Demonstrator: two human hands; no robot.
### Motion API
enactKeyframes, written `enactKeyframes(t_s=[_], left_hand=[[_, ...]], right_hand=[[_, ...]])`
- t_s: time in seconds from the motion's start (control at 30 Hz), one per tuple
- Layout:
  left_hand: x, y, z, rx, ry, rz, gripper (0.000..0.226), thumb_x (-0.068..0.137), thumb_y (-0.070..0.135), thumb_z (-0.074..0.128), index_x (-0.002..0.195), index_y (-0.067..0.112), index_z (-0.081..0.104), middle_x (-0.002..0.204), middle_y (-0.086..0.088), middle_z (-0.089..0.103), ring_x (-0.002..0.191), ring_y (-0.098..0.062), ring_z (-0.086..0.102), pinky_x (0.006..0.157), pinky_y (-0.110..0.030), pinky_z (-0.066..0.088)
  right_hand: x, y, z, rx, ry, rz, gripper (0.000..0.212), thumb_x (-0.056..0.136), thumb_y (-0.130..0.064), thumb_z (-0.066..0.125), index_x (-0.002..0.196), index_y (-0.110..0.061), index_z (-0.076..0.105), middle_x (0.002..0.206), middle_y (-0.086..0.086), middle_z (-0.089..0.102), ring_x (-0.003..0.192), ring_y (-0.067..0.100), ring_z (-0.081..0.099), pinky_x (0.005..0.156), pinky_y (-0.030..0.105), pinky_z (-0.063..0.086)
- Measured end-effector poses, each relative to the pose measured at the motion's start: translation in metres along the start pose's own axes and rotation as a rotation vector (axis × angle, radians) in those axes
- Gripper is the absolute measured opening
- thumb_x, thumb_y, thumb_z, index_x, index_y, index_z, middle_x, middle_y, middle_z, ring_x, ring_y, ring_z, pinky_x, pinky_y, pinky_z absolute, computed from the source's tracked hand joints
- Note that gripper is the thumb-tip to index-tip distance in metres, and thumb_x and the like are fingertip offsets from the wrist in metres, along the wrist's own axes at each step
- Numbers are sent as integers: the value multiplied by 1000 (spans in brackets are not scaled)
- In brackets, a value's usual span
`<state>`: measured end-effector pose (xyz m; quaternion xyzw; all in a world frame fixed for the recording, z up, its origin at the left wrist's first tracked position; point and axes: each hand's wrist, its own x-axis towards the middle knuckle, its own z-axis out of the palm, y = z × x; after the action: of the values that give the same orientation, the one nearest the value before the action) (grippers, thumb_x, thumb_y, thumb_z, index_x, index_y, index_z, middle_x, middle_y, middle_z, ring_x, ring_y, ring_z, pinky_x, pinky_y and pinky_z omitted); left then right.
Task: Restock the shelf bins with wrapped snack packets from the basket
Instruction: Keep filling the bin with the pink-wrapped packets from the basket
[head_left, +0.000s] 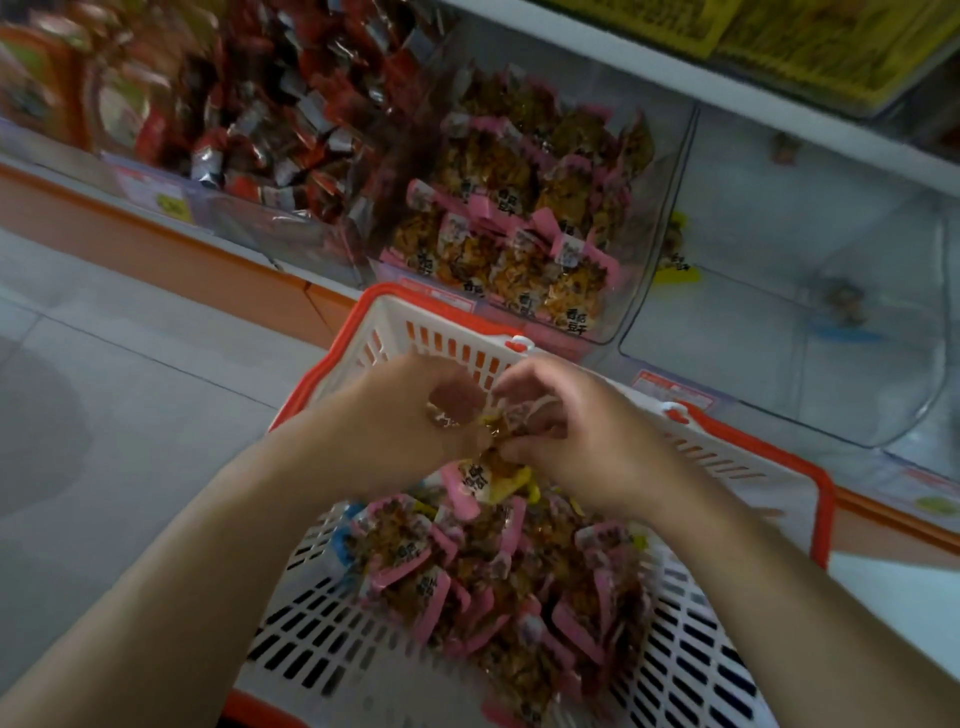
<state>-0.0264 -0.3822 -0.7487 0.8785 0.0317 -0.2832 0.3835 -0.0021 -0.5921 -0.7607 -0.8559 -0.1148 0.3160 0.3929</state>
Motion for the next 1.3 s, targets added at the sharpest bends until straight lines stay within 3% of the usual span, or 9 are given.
enactKeyframes(t_s=[0.27, 0.4, 0.5, 0.63, 0.77, 0.93, 1.13, 1.23, 1.3], left_hand=[[4, 25, 9, -327, 32, 61, 33, 85, 10, 83, 98, 33, 64, 97, 6, 74, 86, -14, 74, 81, -47, 63], [7, 40, 20, -459, 177, 93, 47, 87, -2, 78, 107, 39, 66, 92, -4, 73, 78, -24, 75, 72, -51, 62], [10, 52, 20, -513, 324, 116, 49, 88, -4, 76, 105, 41, 69, 92, 1, 72, 79, -17, 75, 68, -31, 62], [43, 78, 2, -348, 505, 195, 45, 87, 11, 81, 107, 49, 67, 91, 11, 74, 85, -6, 73, 71, -27, 61], [103, 113, -17, -52, 597, 273, 37, 90, 28, 77, 118, 47, 63, 92, 22, 69, 81, 2, 63, 62, -11, 42], [164, 121, -23, 151, 616, 296, 37, 94, 28, 74, 128, 22, 63, 102, 7, 67, 92, -12, 59, 67, -19, 39], [194, 104, -8, 312, 545, 392, 44, 91, 27, 75, 132, 34, 63, 113, 5, 66, 110, -24, 59, 89, -37, 53], [200, 103, -5, 428, 625, 357, 48, 88, 31, 77, 134, 37, 63, 138, -6, 52, 132, -36, 41, 112, -51, 37], [199, 106, -4, 462, 626, 326, 48, 92, 34, 73, 138, 42, 59, 146, -8, 43, 138, -38, 33, 114, -53, 30]], right_hand=[[-18, -1, -31, 186, 96, -100, 46, 93, -17, 83, 120, -47, 60, 126, -25, 65, 116, 0, 66, 103, 39, 55], [-26, 6, -41, 225, 393, -82, 38, 95, -33, 78, 122, -47, 55, 121, -32, 60, 101, -5, 68, 84, 18, 56], [-32, 21, -55, 170, 574, 29, 27, 100, -35, 71, 120, -39, 55, 113, -22, 62, 89, -9, 65, 66, 6, 48], [-36, 38, -65, 64, 568, 148, 34, 98, -30, 75, 124, -34, 54, 115, -19, 60, 88, -4, 63, 65, 11, 43], [-39, 40, -67, 41, 524, 173, 32, 101, -32, 69, 124, -37, 48, 112, -21, 54, 87, -2, 60, 64, 11, 40], [-38, 41, -66, 38, 503, 158, 32, 101, -28, 66, 126, -36, 48, 113, -18, 53, 91, 0, 58, 68, 13, 40], [-33, 39, -67, -3, 493, 146, 34, 103, -31, 65, 132, -34, 48, 117, -18, 50, 99, 0, 55, 71, 10, 39], [-33, 39, -67, -23, 488, 141, 34, 103, -31, 63, 134, -32, 48, 121, -18, 49, 102, 1, 55, 72, 11, 40], [-34, 39, -67, -28, 486, 147, 35, 103, -30, 62, 135, -32, 48, 122, -17, 49, 102, 1, 54, 73, 10, 39]])
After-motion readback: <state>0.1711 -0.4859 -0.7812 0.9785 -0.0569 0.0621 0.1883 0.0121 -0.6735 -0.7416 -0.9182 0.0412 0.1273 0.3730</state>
